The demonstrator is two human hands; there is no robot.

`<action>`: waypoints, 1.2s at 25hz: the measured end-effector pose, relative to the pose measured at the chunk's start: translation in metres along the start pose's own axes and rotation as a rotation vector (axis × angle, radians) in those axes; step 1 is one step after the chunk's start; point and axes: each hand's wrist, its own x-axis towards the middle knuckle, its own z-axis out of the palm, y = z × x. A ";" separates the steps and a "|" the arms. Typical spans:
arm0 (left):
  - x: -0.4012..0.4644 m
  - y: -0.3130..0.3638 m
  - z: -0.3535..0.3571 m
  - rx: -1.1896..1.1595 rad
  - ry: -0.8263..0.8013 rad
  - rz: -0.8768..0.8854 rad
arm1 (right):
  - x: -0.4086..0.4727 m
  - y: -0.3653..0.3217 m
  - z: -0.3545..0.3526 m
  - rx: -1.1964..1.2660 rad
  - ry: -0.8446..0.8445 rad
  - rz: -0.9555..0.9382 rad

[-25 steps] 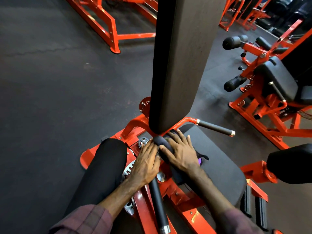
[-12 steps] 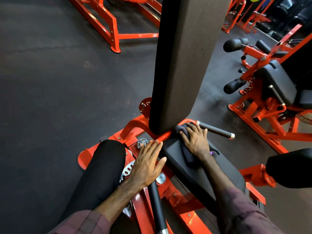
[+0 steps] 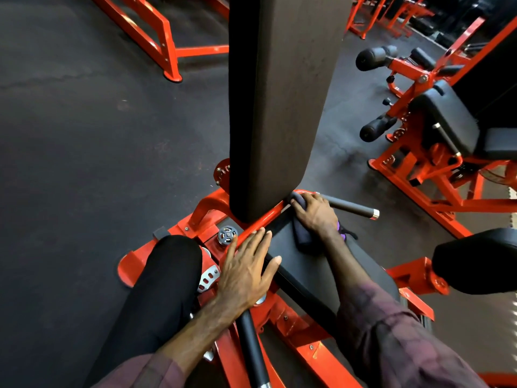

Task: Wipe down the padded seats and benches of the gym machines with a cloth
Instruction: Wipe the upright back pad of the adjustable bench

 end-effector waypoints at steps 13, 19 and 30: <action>0.000 0.001 -0.003 0.062 -0.069 -0.004 | -0.028 0.049 -0.038 0.190 -0.151 0.211; 0.000 -0.003 -0.003 -0.004 -0.071 -0.014 | -0.065 0.076 -0.039 0.190 -0.125 0.268; 0.000 -0.004 -0.004 0.012 -0.125 0.001 | -0.165 0.146 -0.025 0.345 0.109 0.553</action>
